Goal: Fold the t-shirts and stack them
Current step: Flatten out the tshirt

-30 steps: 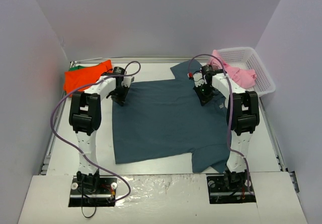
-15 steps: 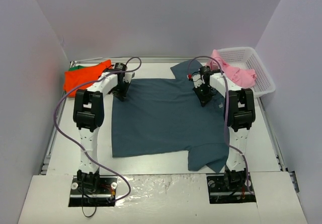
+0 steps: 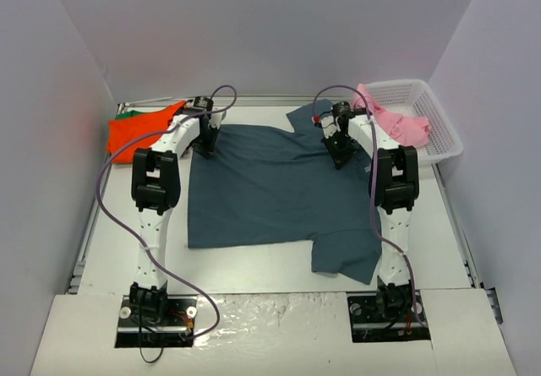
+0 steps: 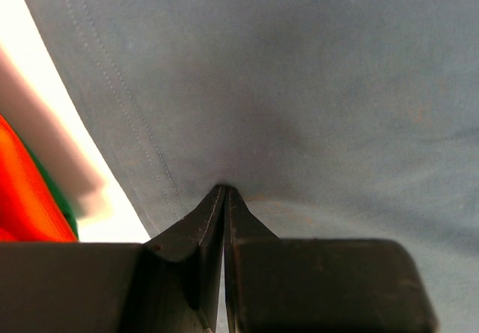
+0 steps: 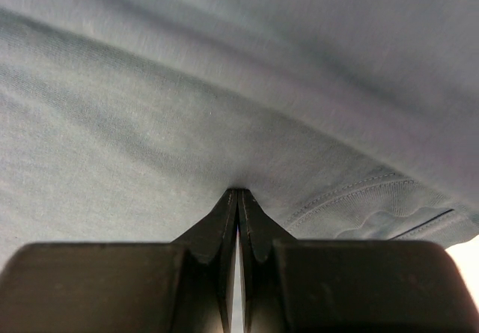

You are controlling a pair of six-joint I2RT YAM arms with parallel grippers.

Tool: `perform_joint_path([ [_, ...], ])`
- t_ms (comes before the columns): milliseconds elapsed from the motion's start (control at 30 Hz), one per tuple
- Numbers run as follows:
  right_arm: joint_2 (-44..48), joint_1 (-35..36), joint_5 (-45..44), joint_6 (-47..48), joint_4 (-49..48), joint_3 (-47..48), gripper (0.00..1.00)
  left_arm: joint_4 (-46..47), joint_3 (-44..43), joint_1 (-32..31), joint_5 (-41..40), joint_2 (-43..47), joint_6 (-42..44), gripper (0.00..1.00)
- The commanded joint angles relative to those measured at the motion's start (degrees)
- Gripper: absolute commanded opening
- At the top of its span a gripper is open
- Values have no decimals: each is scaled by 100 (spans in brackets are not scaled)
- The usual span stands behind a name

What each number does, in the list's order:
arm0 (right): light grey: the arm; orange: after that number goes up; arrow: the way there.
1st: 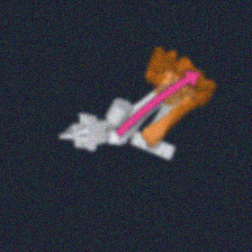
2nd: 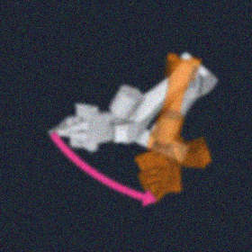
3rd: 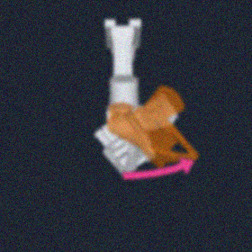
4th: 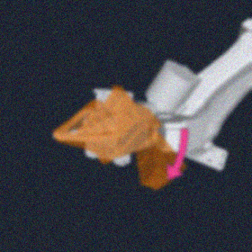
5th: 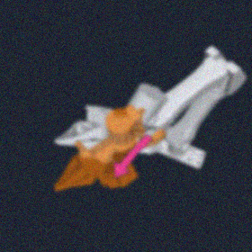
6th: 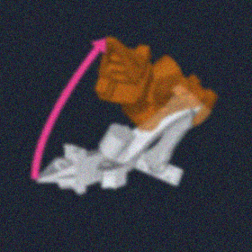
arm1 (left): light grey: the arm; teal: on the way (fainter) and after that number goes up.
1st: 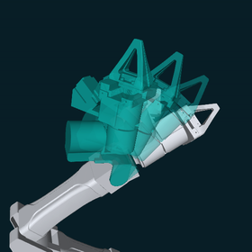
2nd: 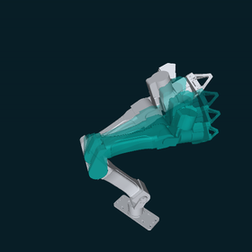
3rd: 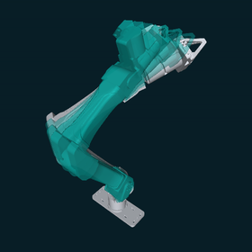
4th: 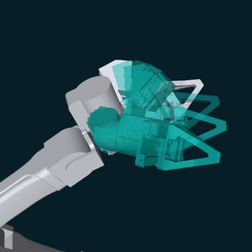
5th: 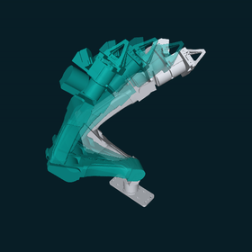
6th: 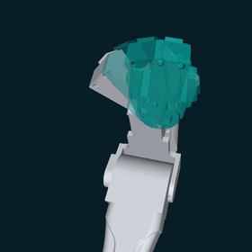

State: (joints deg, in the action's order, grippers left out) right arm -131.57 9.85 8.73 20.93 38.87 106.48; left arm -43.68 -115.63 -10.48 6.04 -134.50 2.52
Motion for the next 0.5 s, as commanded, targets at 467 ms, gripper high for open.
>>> perform_joint_path([
  [467, -1854, 44, -346, 157, 542, 2473, 0, -686, -2954, 134, -340, -1456, -33, 2],
])
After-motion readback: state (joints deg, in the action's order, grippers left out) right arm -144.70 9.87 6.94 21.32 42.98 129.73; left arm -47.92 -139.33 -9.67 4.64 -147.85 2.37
